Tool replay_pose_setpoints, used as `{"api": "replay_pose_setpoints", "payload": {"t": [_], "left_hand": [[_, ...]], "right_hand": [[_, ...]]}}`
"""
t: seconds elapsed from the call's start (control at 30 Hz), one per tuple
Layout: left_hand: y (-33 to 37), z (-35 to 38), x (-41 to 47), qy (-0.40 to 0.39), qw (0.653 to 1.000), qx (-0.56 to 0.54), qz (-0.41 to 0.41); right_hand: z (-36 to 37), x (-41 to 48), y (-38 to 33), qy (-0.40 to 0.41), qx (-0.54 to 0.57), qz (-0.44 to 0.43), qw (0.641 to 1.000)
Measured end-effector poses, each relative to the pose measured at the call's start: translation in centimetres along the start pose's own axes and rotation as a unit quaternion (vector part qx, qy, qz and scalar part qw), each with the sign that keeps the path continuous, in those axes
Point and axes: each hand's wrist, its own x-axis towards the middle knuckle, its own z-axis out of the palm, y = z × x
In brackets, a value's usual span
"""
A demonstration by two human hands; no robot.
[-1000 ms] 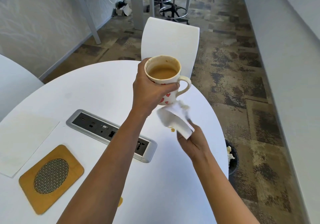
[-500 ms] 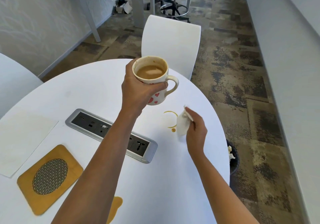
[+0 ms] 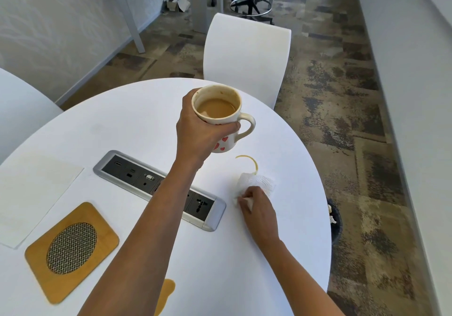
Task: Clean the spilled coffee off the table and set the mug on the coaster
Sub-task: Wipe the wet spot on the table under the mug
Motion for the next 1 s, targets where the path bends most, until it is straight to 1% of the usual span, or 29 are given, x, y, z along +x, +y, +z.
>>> {"api": "replay_pose_setpoints", "payload": {"t": [0.07, 0.13, 0.17, 0.23, 0.27, 0.3, 0.37, 0.47, 0.57, 0.63, 0.67, 0.73, 0.83, 0.9, 0.97, 1.0], "left_hand": [[-0.2, 0.1, 0.0, -0.001, 1.000, 0.002, -0.001], [-0.4, 0.1, 0.0, -0.002, 1.000, 0.002, -0.003], [-0.5, 0.2, 0.0, -0.002, 1.000, 0.002, -0.005], [-0.7, 0.3, -0.1, -0.003, 1.000, 0.002, -0.008], [-0.8, 0.4, -0.1, -0.004, 1.000, 0.001, -0.012], [-0.9, 0.5, -0.1, -0.005, 1.000, 0.000, -0.015], [-1.2, 0.7, -0.1, -0.008, 1.000, -0.002, -0.022], [-1.6, 1.1, 0.0, -0.013, 1.000, 0.002, -0.025], [-2.0, 1.3, 0.1, -0.019, 1.000, 0.003, -0.025], [-2.3, 1.3, 0.2, -0.019, 0.999, -0.002, -0.030], [-2.4, 1.3, 0.3, -0.019, 0.999, -0.007, -0.033], [-2.6, 1.3, 0.3, -0.019, 0.999, -0.014, -0.037], [-2.9, 1.1, 0.4, -0.016, 0.999, -0.013, -0.036], [-3.2, 1.0, 0.6, -0.015, 0.999, -0.010, -0.034], [-3.5, 1.0, 0.7, -0.014, 0.999, -0.006, -0.036], [-3.6, 1.0, 0.8, -0.015, 0.999, -0.005, -0.038]], "right_hand": [[-0.3, 0.2, 0.1, 0.011, 0.000, -0.011, 1.000], [-0.4, 1.3, 0.4, 0.041, -0.062, -0.014, 0.997], [-0.5, 1.9, 0.4, 0.039, -0.092, 0.005, 0.995], [-0.4, 3.1, 0.1, -0.004, -0.122, 0.039, 0.992], [-0.2, 3.3, -0.1, -0.025, -0.129, 0.039, 0.991], [0.2, 3.3, -0.6, -0.037, -0.134, 0.026, 0.990], [1.0, 2.6, -1.5, -0.031, -0.144, -0.022, 0.989], [2.2, 1.0, -2.2, -0.038, -0.157, -0.062, 0.985], [2.0, 0.5, -0.9, -0.018, -0.173, -0.118, 0.978], [1.5, 0.6, 0.2, -0.016, -0.172, -0.136, 0.976], [1.1, 0.7, 0.7, -0.020, -0.170, -0.126, 0.977], [0.4, 1.7, 1.6, -0.025, -0.173, -0.073, 0.982], [-0.4, 4.6, 2.6, 0.006, -0.184, 0.007, 0.983], [-0.5, 6.6, 2.2, 0.013, -0.196, 0.049, 0.979], [0.1, 8.1, 1.4, 0.004, -0.198, 0.065, 0.978], [0.5, 8.4, 0.9, -0.007, -0.196, 0.055, 0.979]]}}
